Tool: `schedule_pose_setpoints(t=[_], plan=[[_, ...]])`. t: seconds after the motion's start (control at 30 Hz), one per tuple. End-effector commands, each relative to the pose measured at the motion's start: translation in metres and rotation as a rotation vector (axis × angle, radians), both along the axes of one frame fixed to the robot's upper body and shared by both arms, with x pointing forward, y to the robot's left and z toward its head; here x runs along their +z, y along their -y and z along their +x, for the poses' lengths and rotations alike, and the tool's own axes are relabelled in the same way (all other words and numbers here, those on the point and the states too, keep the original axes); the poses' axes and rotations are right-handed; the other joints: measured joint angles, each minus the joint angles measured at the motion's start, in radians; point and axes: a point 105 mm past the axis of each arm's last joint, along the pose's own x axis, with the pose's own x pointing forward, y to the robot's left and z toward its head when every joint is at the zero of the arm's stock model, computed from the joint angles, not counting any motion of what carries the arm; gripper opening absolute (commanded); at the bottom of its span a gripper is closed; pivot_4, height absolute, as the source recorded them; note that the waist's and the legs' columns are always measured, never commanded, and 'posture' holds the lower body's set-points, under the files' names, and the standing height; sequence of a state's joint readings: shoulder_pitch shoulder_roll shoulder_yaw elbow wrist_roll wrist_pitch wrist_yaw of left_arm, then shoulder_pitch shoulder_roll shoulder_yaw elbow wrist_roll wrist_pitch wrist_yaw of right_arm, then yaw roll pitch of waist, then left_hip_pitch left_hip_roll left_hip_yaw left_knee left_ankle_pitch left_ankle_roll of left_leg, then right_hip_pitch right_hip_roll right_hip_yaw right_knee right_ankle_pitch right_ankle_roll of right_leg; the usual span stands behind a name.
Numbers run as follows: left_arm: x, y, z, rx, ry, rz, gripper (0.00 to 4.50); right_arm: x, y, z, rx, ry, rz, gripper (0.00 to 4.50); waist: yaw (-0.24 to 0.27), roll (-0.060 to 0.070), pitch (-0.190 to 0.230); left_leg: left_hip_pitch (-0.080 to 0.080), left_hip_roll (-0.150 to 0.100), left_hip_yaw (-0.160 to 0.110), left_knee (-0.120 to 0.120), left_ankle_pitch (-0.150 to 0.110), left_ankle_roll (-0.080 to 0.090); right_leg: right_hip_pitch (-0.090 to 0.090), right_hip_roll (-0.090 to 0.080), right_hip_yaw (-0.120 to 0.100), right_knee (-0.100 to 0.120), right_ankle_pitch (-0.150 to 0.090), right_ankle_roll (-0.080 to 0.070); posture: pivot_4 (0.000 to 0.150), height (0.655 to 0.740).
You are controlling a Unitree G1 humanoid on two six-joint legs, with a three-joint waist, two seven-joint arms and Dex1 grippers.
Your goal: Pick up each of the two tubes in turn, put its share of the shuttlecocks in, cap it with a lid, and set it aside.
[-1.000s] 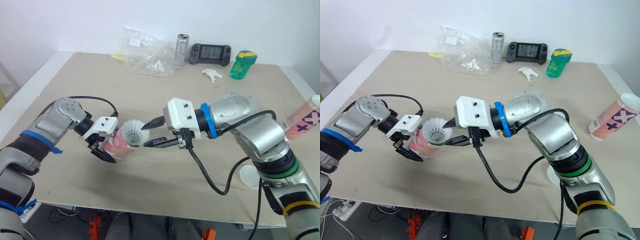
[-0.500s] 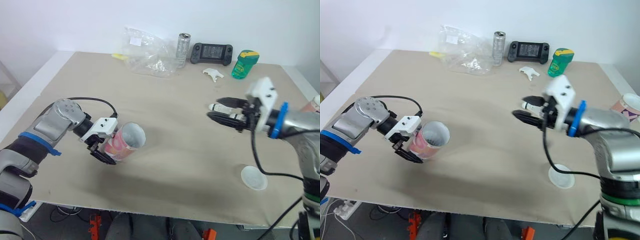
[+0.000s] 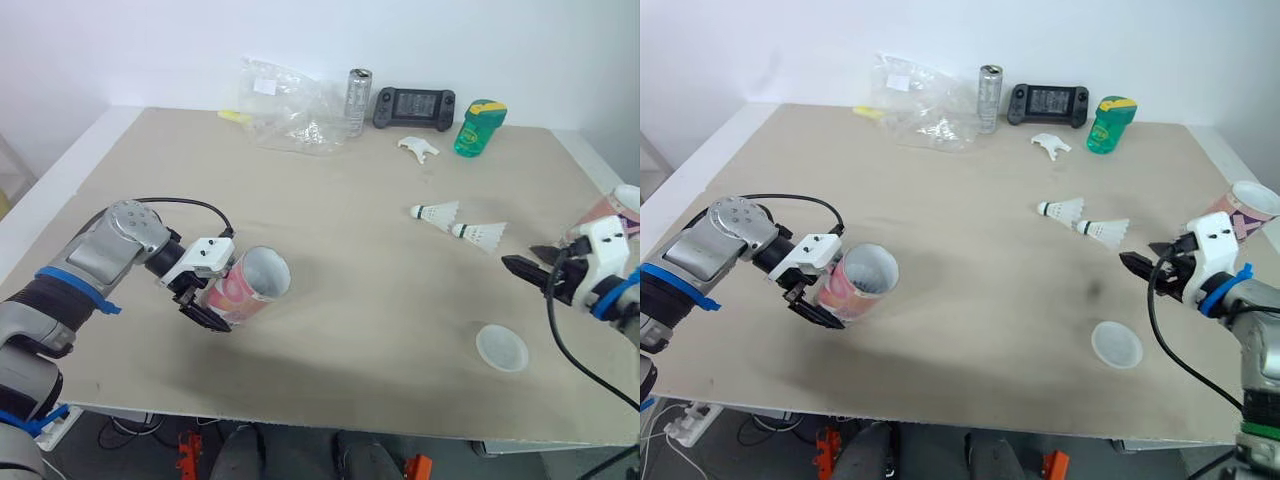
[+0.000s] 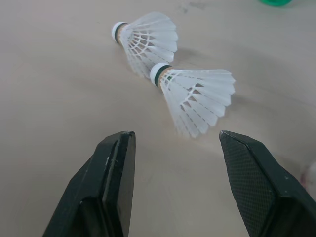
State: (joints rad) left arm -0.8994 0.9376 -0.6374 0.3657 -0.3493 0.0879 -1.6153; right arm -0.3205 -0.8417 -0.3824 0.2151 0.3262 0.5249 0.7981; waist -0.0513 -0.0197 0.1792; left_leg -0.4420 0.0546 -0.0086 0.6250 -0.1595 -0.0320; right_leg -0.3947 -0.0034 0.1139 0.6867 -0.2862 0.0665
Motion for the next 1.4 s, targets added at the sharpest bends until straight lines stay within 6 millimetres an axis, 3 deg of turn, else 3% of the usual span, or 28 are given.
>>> schedule_pose_setpoints(t=[0.03,0.43,0.53,0.67,0.9,0.97,1.07,1.17,1.27,1.33,1.4], plan=[[0.006,0.000,0.001,0.000,0.026,-0.006,3.62,0.011,0.002,0.016,-0.005,0.036,-0.005,2.96,0.001,0.000,0.000,0.000,0.000,0.000,0.000,0.000,0.000,0.000,0.000,0.000,0.000,0.000,0.000,0.150,0.7394],[0.007,0.000,-0.002,0.013,0.027,-0.016,3.62,0.000,-0.007,0.051,0.006,0.001,0.011,2.96,0.003,0.000,0.000,-0.001,-0.001,0.000,-0.003,0.000,0.000,-0.001,-0.001,0.000,0.000,0.000,-0.006,0.150,0.7394],[0.008,-0.001,-0.002,0.017,0.030,-0.018,3.62,0.000,-0.004,0.054,-0.019,0.009,0.022,2.18,0.003,0.000,0.000,-0.001,-0.001,0.000,-0.003,0.000,0.000,-0.001,-0.001,0.000,0.000,0.000,-0.006,0.150,0.7394],[0.008,-0.002,-0.002,0.021,0.032,-0.018,3.62,0.000,-0.002,0.049,-0.014,0.014,0.028,0.12,0.003,0.000,0.000,-0.001,-0.001,0.000,-0.003,0.000,0.000,-0.001,-0.001,0.000,0.000,0.000,-0.006,0.150,0.7394],[0.007,0.000,-0.001,0.019,0.035,-0.020,3.62,0.014,0.004,0.033,-0.017,0.075,0.079,0.05,0.004,0.001,0.000,-0.001,-0.001,0.000,-0.003,0.000,0.000,-0.001,-0.001,0.000,0.000,0.000,-0.006,0.150,0.7394],[0.006,0.001,0.000,0.016,0.035,-0.020,3.62,0.042,0.002,0.026,0.010,0.201,0.123,0.05,0.004,0.001,0.000,-0.001,-0.001,-0.001,-0.003,0.000,0.000,-0.001,-0.001,0.000,0.000,0.000,-0.006,0.150,0.7394],[0.006,0.002,0.000,0.013,0.035,-0.020,3.62,0.078,-0.016,0.013,0.101,0.344,0.143,0.05,0.004,0.004,0.001,-0.001,-0.001,-0.001,-0.003,0.000,0.000,0.000,-0.001,0.000,0.000,0.000,-0.005,0.150,0.7394],[0.005,0.002,0.000,0.011,0.034,-0.020,3.62,0.109,-0.072,-0.010,0.363,0.411,0.088,0.05,0.004,0.005,0.001,0.000,-0.001,-0.001,-0.003,0.000,0.000,0.000,0.000,0.000,0.000,0.000,-0.004,0.150,0.7394],[0.005,0.002,0.001,0.011,0.035,-0.021,3.62,0.114,-0.122,-0.031,0.586,0.391,0.011,0.05,0.004,0.005,0.001,0.000,-0.001,-0.002,-0.003,0.000,0.000,0.001,0.000,0.000,0.000,-0.002,-0.002,0.150,0.7394],[0.005,0.003,0.002,0.011,0.037,-0.023,3.62,0.105,-0.167,-0.052,0.798,0.336,-0.073,0.05,0.004,0.005,0.001,0.000,-0.001,-0.002,-0.003,0.000,0.000,0.001,0.000,-0.001,0.000,-0.002,-0.001,0.150,0.7394],[0.004,0.003,0.002,0.011,0.037,-0.024,3.62,0.091,-0.200,-0.066,0.950,0.287,-0.165,0.05,0.004,0.005,0.001,0.000,-0.001,-0.002,-0.002,0.000,0.000,0.001,0.000,-0.001,0.000,-0.002,-0.001,0.150,0.7394]])
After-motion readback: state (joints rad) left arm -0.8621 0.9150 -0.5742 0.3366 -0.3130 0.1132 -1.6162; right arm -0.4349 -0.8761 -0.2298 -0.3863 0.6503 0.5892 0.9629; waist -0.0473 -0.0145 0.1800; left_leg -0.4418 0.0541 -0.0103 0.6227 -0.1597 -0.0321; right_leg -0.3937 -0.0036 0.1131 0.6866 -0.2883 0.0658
